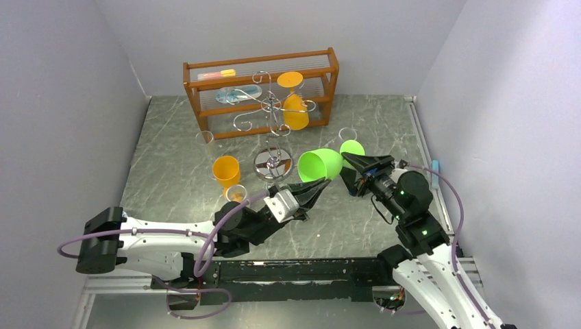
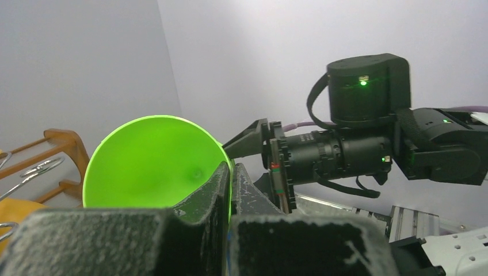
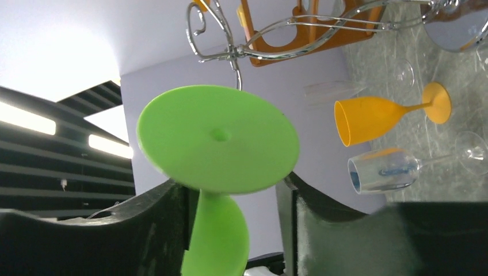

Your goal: Place the wine glass upside down on the wine glass rack

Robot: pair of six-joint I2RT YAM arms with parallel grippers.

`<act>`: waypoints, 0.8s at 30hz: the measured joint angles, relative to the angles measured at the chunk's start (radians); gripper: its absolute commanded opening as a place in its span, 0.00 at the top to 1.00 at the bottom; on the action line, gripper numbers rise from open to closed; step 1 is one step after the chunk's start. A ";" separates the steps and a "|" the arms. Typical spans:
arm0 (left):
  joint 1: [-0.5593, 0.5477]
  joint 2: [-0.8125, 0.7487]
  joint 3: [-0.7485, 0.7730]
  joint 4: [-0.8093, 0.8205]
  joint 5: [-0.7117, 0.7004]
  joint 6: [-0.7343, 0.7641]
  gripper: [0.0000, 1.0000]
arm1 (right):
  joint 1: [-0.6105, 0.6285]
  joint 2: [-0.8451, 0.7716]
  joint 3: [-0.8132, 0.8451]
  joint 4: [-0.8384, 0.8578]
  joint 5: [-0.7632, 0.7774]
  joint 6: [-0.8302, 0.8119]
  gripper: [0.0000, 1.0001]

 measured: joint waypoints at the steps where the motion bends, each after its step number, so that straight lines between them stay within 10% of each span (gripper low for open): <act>1: 0.000 0.004 0.000 0.001 0.002 0.005 0.95 | 0.000 0.017 0.000 0.008 -0.006 0.005 0.55; 16: 0.000 0.013 -0.015 0.003 0.049 0.028 0.95 | 0.000 0.068 0.003 0.100 -0.013 0.098 1.00; 24: 0.002 -0.027 -0.026 -0.095 0.059 -0.063 0.48 | 0.000 0.084 0.012 0.096 0.004 0.029 1.00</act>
